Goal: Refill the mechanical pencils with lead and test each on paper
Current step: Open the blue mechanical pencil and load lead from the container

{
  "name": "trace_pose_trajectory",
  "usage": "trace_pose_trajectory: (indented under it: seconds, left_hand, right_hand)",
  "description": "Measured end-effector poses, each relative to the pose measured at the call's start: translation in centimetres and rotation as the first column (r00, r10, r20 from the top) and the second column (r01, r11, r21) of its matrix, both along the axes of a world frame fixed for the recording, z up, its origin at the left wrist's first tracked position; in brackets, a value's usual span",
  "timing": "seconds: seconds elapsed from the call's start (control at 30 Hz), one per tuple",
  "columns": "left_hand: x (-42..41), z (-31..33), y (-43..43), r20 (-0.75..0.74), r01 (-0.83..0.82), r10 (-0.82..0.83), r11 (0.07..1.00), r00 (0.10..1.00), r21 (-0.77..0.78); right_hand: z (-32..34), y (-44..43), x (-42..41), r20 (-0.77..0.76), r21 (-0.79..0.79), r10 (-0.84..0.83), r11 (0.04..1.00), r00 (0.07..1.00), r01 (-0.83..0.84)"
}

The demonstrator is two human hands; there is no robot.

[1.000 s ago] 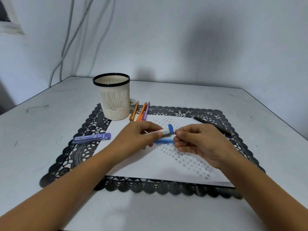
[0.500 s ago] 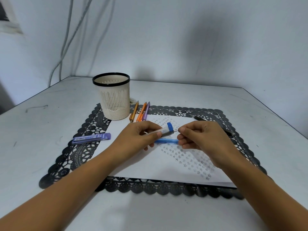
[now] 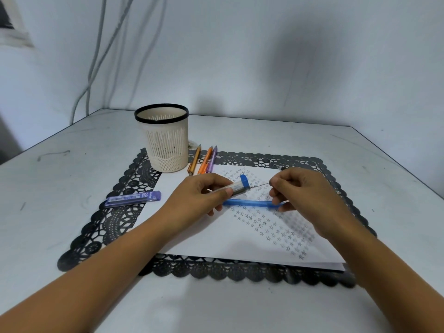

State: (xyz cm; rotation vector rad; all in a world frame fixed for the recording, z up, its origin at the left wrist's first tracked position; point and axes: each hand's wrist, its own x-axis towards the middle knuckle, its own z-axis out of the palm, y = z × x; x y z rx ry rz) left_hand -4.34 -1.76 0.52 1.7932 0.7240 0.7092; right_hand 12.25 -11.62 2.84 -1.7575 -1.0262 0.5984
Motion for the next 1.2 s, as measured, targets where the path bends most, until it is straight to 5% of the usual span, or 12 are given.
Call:
trace_pose_trajectory:
  seconds: [0.4,0.67,1.2]
  left_hand:
    - [0.1,-0.3,0.3,-0.006,-0.017,0.017,1.0,1.0,0.006]
    - [0.1,-0.3,0.3,0.01,-0.01,0.01,1.0,1.0,0.01]
    - [0.1,-0.5,0.3,0.01,0.0,0.0,1.0,1.0,0.021]
  right_hand:
    - [-0.5,0.3,2.3,0.105,0.018,-0.191,0.982,0.976,0.19]
    - [-2.3,1.1,2.8,0.414,-0.188,-0.045,0.973,0.909,0.134]
    - [-2.1,0.9,3.8,0.436,-0.23,0.004,0.967,0.9,0.107]
